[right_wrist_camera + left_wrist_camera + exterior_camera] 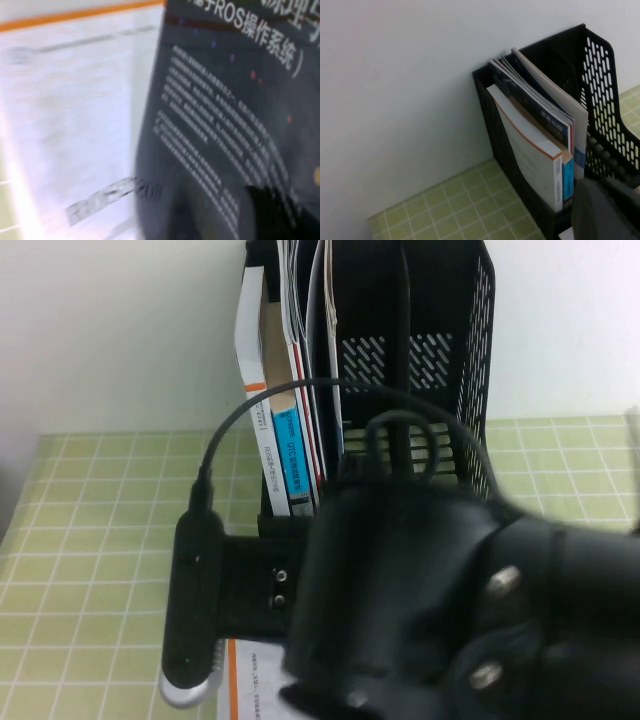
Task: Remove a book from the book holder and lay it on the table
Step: Place the picked book on the book
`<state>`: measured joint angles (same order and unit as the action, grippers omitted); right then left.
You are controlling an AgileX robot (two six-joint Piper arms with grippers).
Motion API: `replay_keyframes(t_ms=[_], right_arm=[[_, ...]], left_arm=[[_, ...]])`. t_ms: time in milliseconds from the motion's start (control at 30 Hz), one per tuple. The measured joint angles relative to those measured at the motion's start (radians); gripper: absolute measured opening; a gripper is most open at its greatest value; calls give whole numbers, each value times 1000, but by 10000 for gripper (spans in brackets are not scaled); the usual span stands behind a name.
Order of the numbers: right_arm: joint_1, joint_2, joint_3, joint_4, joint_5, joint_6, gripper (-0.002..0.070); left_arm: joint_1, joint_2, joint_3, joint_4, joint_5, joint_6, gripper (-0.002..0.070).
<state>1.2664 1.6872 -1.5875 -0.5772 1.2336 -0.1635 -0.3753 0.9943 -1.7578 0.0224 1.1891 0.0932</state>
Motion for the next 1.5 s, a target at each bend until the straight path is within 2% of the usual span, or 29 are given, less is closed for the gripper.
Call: replay_keyframes(t_ms=[233,533,767,833,1000,1067,1167,1300,1367,1433,1500], right_arm=[[11,75,103,-136,-13,98,131],[11,77,296,-80,-141,120,131],[11,79,361,-162,-236,234,136],[11,79,361,-155,-239,249,174],[11,79,361,-67,-238,236,376],[11,70,361,-1,-231,197,412],[11,25,361,115,-243,121,428],[11,-90,361,217,-298,71,429],[11,-162,361,242,-306,68,399],[11,-234,361,253,-303,77,331],[11,-297,361,253,-294,101,221]], left_arm=[[0,-90,4,8,0,-15,-3],[0,-121,4,8,-4,-20,-3],[0,-119,17,9,-6,-20,-3],[0,-119,29,6,-6,-20,-3],[0,-119,87,-22,-6,-20,-3],[0,-119,112,-42,0,-20,-3],[0,-137,159,-107,-17,15,-3],[0,-195,253,-176,-68,50,-3],[0,-242,318,-200,-83,57,-3],[0,-293,395,-225,-93,59,-3],[0,-352,489,-260,-124,59,-3]])
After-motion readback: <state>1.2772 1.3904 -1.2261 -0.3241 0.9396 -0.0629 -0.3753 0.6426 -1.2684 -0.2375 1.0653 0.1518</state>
